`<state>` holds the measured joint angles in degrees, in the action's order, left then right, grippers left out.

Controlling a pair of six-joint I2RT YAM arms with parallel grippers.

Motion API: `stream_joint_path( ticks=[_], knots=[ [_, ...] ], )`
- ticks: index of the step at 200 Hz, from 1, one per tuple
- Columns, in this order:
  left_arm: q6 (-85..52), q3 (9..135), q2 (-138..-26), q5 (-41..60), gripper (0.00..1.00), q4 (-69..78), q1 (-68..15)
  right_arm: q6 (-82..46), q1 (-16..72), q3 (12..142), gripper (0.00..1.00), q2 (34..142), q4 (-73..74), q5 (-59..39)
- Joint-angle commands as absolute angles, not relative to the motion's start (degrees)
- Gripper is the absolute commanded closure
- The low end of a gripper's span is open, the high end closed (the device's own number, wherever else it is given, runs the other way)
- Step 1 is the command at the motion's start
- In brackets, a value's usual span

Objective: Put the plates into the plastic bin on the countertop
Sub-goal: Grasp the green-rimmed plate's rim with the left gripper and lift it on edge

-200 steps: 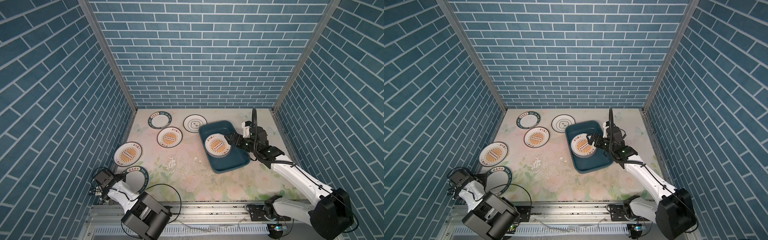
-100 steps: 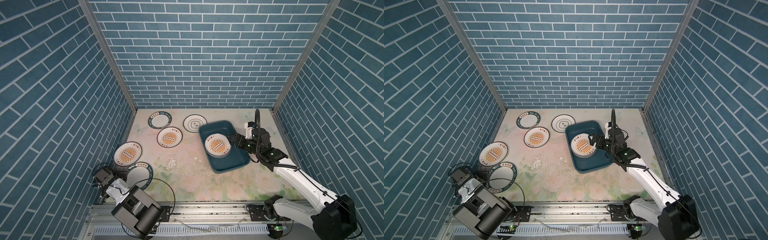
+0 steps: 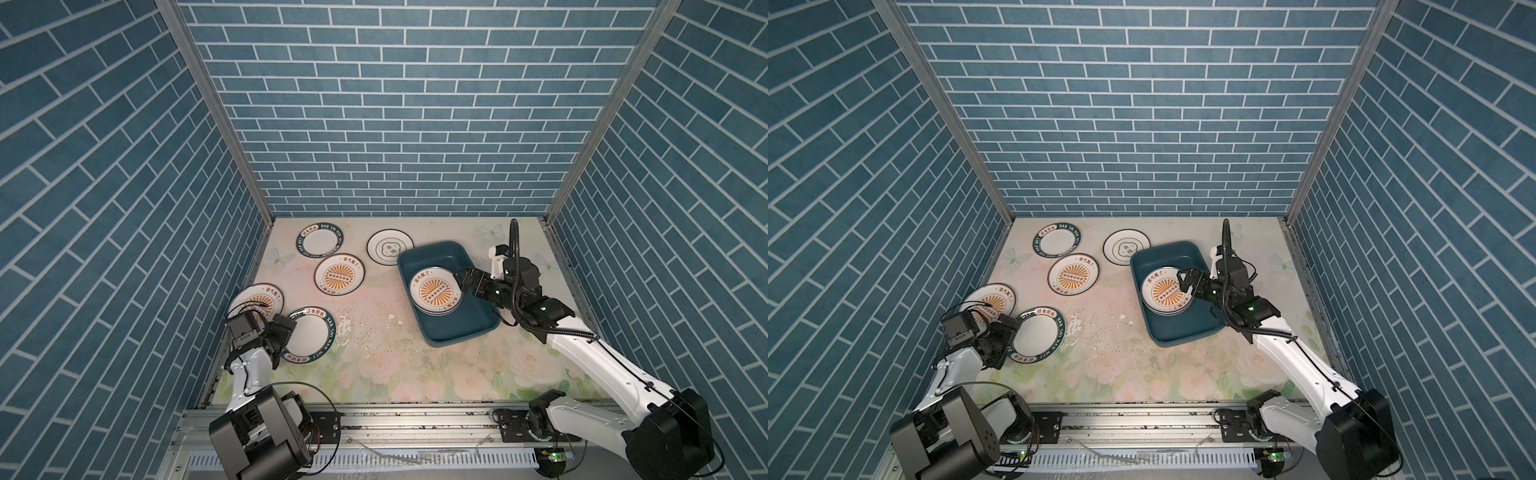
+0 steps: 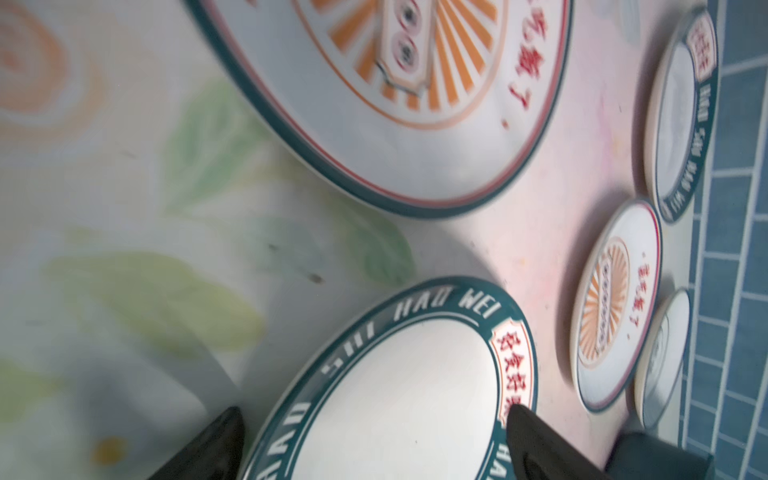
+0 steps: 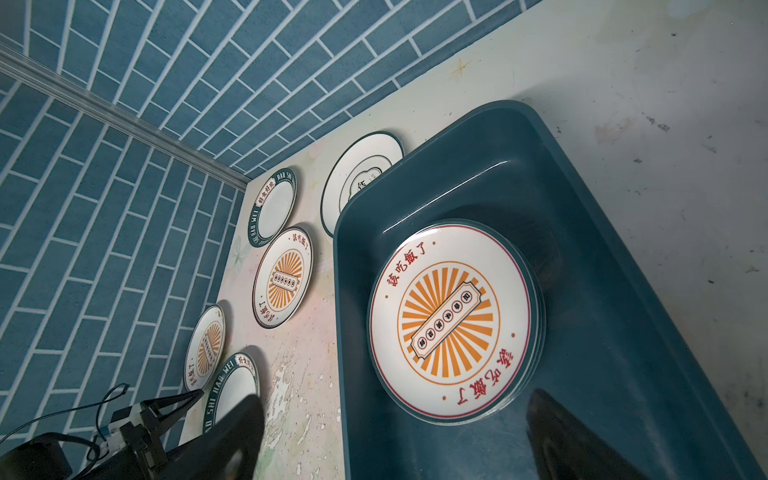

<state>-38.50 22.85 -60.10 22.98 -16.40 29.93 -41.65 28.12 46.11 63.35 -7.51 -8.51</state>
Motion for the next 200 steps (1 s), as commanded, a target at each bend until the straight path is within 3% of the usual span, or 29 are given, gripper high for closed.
stream_joint_path(
  ticks=[1,43,78,114,200],
  knots=[
    [-37.62,22.57,-59.09,26.38,0.00,-18.24,24.41,-40.34,28.04,45.65,0.02,63.10,-7.20,-7.75],
    [-39.40,21.25,-57.99,31.54,0.02,-13.25,16.09,-40.57,27.96,45.40,0.02,62.85,-7.36,-7.47],
    [-43.96,15.53,-56.64,32.78,0.04,-6.18,15.84,-40.69,27.95,44.90,0.02,61.58,-7.81,-7.09],
    [-44.68,14.22,-55.38,32.21,0.14,-5.65,15.82,-40.69,27.86,44.30,0.02,60.55,-8.70,-6.43],
    [-42.45,13.88,-53.83,33.81,0.76,-6.32,15.82,-41.04,27.86,44.24,0.02,60.76,-8.25,-6.41]
  ],
)
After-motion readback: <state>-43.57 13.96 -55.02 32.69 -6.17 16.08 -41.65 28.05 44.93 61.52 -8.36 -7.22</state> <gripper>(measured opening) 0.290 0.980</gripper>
